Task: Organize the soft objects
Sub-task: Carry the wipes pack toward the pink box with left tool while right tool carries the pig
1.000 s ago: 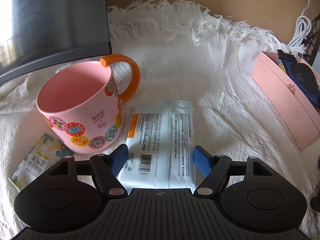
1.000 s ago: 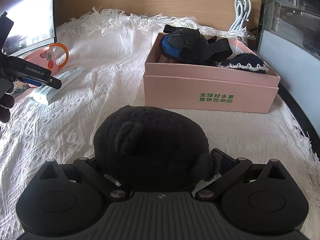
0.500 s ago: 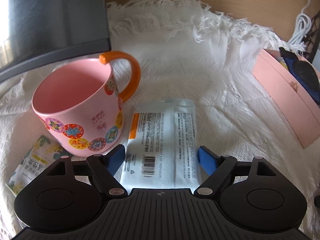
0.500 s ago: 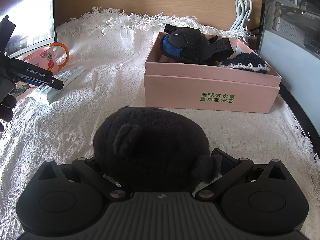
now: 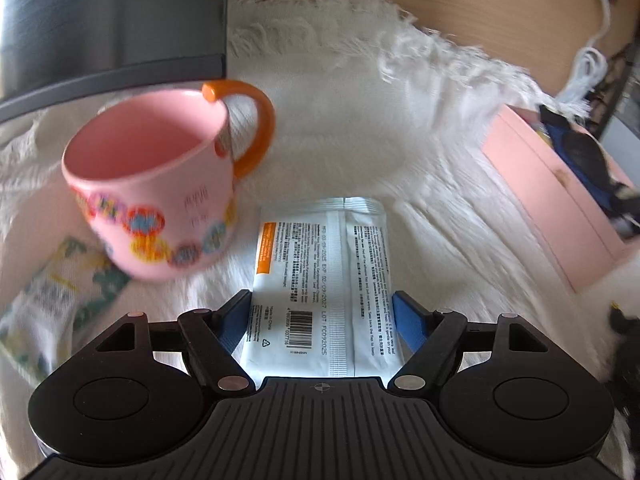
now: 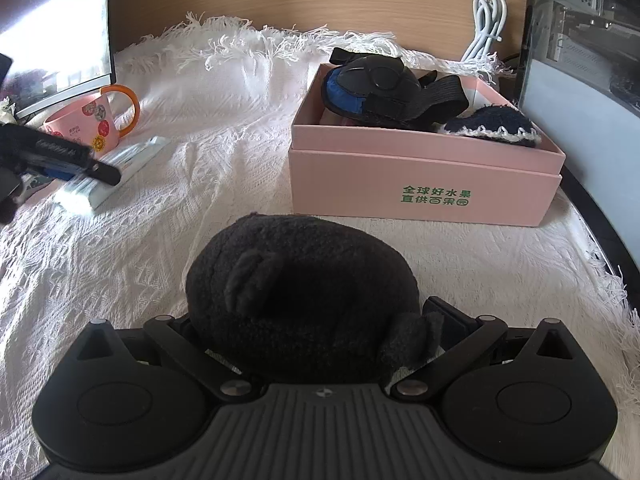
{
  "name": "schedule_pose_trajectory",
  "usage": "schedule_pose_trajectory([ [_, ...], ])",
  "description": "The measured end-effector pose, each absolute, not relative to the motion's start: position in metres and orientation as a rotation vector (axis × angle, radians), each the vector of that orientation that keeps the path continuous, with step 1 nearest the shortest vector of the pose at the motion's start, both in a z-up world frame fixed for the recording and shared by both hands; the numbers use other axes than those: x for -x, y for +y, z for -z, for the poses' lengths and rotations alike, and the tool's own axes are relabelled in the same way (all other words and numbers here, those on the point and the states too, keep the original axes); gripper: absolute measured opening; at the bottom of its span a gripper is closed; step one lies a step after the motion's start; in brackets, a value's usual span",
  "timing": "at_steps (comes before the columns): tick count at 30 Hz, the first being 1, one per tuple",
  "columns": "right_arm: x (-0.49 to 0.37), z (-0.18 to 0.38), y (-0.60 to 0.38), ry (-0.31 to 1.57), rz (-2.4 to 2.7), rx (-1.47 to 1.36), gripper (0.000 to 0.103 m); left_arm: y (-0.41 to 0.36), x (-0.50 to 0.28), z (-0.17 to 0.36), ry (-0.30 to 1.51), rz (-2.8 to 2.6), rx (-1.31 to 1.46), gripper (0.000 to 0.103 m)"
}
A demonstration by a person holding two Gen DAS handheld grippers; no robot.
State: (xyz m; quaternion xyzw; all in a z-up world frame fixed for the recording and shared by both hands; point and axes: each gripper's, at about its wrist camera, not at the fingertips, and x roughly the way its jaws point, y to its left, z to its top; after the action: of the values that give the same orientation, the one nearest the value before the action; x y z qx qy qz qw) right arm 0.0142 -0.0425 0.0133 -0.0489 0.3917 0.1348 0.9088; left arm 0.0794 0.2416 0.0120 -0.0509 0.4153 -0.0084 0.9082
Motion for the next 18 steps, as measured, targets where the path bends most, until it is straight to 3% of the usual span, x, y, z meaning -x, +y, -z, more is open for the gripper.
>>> schedule_pose_trajectory([
  [10,-0.015,-0.014,-0.042,0.815,-0.288,0.107,0.103,0.201,0.017,-0.027,0.922,0.191,0.118,0.080],
  [18,-0.006,-0.034,-0.046,0.803,-0.330,0.132,0.098,0.170,0.049,-0.032,0.936,0.283,0.101,0.080],
])
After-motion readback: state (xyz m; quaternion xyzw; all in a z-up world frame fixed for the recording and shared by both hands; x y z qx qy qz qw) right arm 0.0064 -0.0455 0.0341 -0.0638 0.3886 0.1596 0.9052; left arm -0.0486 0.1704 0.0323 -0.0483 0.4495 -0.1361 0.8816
